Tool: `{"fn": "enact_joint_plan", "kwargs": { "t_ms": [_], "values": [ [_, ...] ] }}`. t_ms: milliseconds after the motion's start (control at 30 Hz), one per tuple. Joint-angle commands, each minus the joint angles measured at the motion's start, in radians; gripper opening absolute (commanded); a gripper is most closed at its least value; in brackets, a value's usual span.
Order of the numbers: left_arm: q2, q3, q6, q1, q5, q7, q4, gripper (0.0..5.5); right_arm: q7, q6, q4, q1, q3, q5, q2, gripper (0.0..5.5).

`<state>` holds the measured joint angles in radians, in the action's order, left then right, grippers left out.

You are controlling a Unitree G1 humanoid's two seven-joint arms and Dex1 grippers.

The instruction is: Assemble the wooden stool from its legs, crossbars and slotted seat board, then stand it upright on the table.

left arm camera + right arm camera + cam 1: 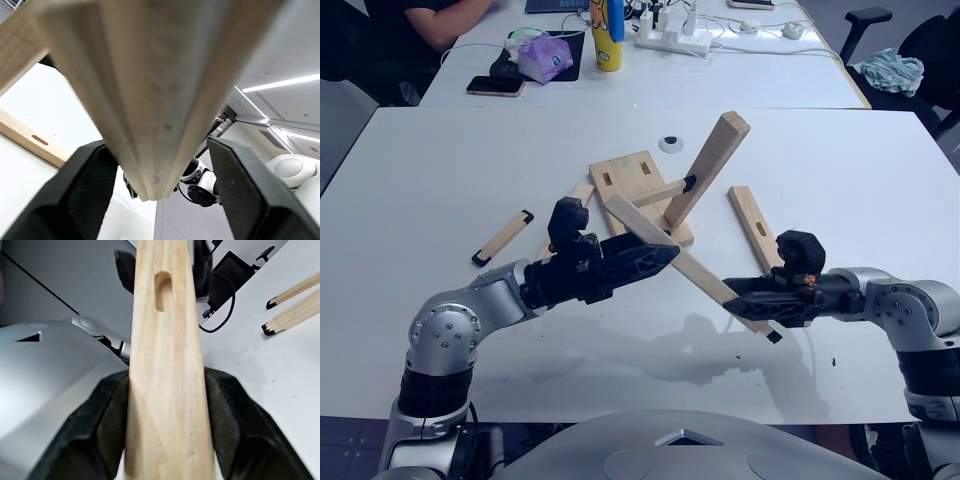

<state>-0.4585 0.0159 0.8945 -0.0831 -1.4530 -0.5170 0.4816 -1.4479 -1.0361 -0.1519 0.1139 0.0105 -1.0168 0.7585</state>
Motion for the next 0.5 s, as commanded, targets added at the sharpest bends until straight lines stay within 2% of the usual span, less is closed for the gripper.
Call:
{"fn": "enact_joint_plan", "kwargs": {
  "t_ms": [33,133,500],
  "values": [
    [-0.017,-0.007,0.012,-0.008,0.015,-0.016,-0.013,2.50,-0.019,0.006,0.006,0.024,-0.005,0.005,0.011,2.07],
    [-0.019,-0.010,0.014,-0.016,0.014,-0.021,-0.017,2.15,-0.032,0.009,0.001,0.018,-0.013,0.012,0.019,2.07],
    [-0.022,0.001,0.021,-0.015,0.037,-0.041,-0.006,2.12,-0.037,0.041,-0.006,0.003,-0.051,0.055,0.020,2.07]
  ]
}}
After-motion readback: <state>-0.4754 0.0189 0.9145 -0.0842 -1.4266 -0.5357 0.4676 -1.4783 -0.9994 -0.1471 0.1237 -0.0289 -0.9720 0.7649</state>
